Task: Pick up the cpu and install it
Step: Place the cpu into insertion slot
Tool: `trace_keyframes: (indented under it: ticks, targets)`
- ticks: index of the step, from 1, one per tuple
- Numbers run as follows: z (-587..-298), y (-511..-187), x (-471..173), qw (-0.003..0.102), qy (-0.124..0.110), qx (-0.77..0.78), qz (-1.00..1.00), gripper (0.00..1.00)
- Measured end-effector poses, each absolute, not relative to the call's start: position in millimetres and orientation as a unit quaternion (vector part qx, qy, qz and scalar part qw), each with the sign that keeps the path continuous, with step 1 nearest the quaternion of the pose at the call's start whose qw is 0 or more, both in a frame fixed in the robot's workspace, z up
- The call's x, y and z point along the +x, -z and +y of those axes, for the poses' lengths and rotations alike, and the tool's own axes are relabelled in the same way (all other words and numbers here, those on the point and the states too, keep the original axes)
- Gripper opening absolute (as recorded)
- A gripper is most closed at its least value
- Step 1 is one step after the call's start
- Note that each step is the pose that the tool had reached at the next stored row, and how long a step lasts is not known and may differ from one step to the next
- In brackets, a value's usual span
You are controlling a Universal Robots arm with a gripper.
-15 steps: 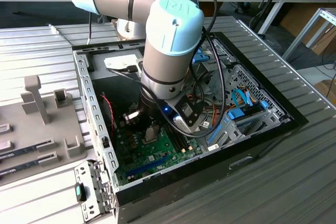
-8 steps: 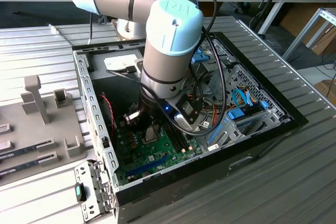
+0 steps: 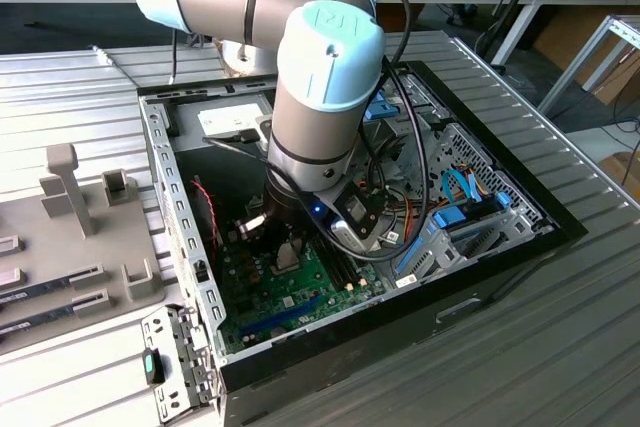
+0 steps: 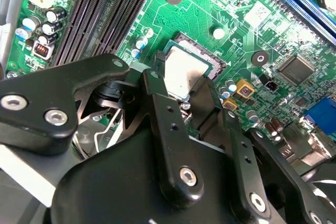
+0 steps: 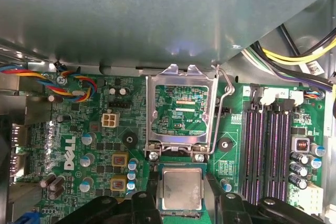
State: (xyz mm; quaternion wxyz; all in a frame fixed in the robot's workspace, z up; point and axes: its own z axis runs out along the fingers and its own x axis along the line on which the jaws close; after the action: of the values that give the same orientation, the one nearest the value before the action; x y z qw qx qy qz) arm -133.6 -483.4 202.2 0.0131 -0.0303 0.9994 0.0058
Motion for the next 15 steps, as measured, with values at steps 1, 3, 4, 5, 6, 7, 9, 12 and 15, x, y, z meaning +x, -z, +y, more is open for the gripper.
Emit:
trace_keyframes:
  ticks: [1, 3, 4, 5, 6, 7, 9, 12, 15]
  targets:
    - [-483.3, -202.2, -133.6, 0.013, -0.006, -0.03, 0.999, 0.46]
    - [-483.4, -202.3, -133.6, 0.013, -0.006, -0.03, 0.999, 0.45]
    - [-483.4, -202.3, -133.6, 0.013, -0.006, -0.03, 0.999, 0.4]
    - [-483.4, -202.3, -133.7, 0.013, -0.006, -0.03, 0.999, 0.4]
    - [-483.3, -202.3, -133.6, 0.013, -0.006, -0.03, 0.999, 0.4]
    - [-483.4, -202.2, -133.6, 0.013, -0.006, -0.03, 0.999, 0.4]
    - [-483.3, -202.2, -133.6, 0.013, -0.006, -0.03, 0.999, 0.4]
    - [-483.3, -202.2, -133.6, 0.013, -0.006, -0.03, 0.999, 0.4]
    - [-483.3, -202.2, -133.6, 0.013, -0.006, -0.03, 0.999, 0.4]
